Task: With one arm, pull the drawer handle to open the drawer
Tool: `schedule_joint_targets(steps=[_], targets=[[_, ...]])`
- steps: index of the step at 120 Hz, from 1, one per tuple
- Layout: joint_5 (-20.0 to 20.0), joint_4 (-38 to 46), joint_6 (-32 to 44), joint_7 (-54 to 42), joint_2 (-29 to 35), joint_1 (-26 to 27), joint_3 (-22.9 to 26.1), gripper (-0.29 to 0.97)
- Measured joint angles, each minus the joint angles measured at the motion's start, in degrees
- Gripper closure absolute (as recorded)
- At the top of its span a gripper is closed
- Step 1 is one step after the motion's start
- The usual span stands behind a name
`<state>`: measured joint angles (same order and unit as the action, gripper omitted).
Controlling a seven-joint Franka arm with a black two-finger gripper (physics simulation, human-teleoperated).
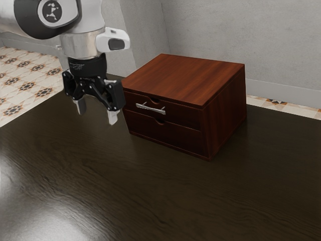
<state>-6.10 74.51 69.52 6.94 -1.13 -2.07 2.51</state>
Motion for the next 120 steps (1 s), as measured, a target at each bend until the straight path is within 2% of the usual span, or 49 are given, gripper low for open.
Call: schedule_joint_targets(steps=[29, 41, 53, 66, 88, 106, 120], targets=[[0.60, -0.33, 5.14, -1.98, -0.21, -0.41, -0.14, 0.00], [2.14, -11.85, 4.29, 1.64, 1.97, -0.19, -0.90, 0.00], [2.68, -15.18, 5.22, 11.44, -0.57, 1.17, -2.82, 0.00], [2.98, -10.30, 11.06, 21.25, -1.94, -0.54, -3.18, 0.00], [4.11, -7.22, 19.15, 34.32, -4.11, -5.27, -3.34, 0.00], [6.91, 9.87, 32.35, 42.41, -1.34, -7.72, -3.47, 0.00], [8.95, 15.37, 40.82, 47.40, -0.42, -9.14, -3.37, 0.00]])
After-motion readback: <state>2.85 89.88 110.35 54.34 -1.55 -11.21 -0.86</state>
